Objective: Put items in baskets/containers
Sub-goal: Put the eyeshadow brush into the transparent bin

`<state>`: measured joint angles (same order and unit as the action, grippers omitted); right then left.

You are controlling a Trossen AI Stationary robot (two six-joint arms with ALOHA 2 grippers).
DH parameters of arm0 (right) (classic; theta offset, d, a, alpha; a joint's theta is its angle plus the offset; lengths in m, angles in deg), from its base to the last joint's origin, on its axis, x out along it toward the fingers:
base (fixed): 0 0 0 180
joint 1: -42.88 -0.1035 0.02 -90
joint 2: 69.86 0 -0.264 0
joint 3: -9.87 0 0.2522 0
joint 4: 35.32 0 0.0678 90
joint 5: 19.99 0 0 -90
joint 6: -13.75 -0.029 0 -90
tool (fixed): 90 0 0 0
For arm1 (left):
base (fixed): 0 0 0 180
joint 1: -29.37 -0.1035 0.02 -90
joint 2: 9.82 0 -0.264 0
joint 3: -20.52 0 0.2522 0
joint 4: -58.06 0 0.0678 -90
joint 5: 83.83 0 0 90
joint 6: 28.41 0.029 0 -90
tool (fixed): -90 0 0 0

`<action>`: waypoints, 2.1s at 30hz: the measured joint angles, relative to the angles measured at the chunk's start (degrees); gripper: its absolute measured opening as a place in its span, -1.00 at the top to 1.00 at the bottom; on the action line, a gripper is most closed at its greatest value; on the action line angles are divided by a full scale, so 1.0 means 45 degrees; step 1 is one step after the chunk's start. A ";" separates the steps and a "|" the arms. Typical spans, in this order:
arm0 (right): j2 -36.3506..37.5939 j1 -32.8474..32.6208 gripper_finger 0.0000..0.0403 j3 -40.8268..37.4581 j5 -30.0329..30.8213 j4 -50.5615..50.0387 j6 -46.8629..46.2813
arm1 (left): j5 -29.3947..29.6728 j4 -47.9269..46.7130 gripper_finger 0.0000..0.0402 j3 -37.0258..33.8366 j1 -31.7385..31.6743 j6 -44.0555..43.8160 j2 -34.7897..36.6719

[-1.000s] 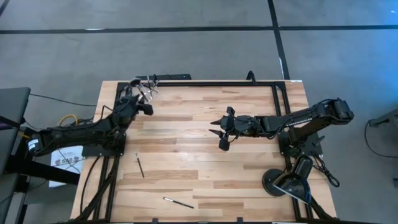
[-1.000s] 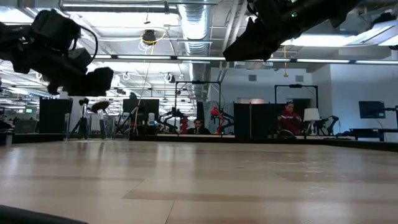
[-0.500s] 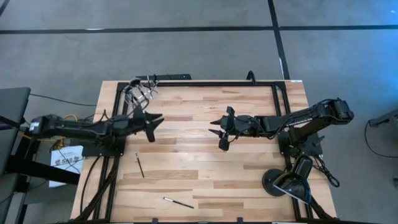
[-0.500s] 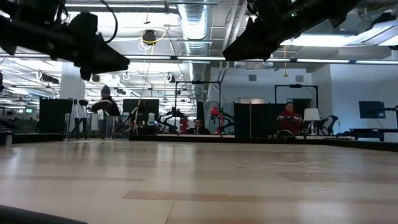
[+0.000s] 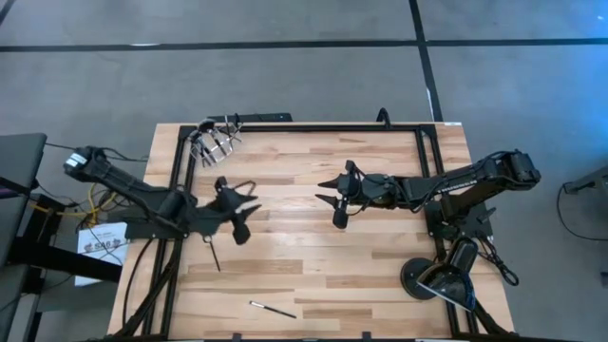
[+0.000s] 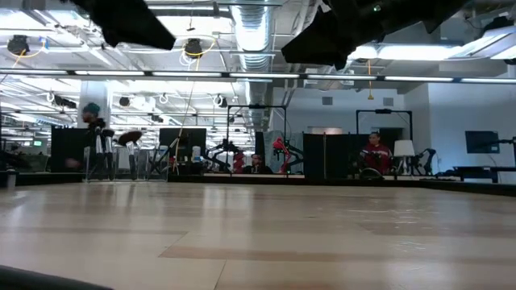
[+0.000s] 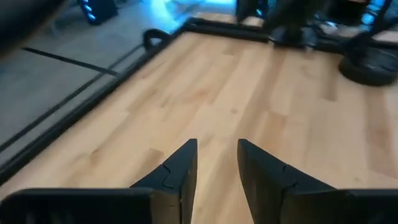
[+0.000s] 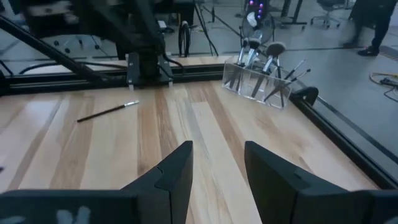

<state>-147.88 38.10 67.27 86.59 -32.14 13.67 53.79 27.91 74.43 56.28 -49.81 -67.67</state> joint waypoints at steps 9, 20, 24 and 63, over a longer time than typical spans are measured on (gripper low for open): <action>-0.0005 0.0000 0.32 0.0000 -0.0010 0.0148 0.0000 | -0.2058 -0.0801 0.45 0.2019 0.0931 -0.1767 -0.2792; -0.0005 0.0450 0.33 -0.0001 0.0030 0.0628 -0.0273 | -0.2778 -0.3610 0.45 0.2848 0.2339 -0.6105 -0.4224; -0.0010 0.0770 0.33 -0.0005 0.0020 0.0633 -0.0992 | -0.3712 -0.4828 0.47 0.2848 0.2738 -0.8833 -0.4399; -0.0015 0.0478 0.39 -0.0010 -0.3587 -0.2980 0.1216 | -0.9366 -1.0998 0.51 0.1127 0.2317 -2.1863 -0.4399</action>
<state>-147.94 40.25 67.22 70.44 -45.54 19.15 11.65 -21.58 79.50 66.71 -148.20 -87.46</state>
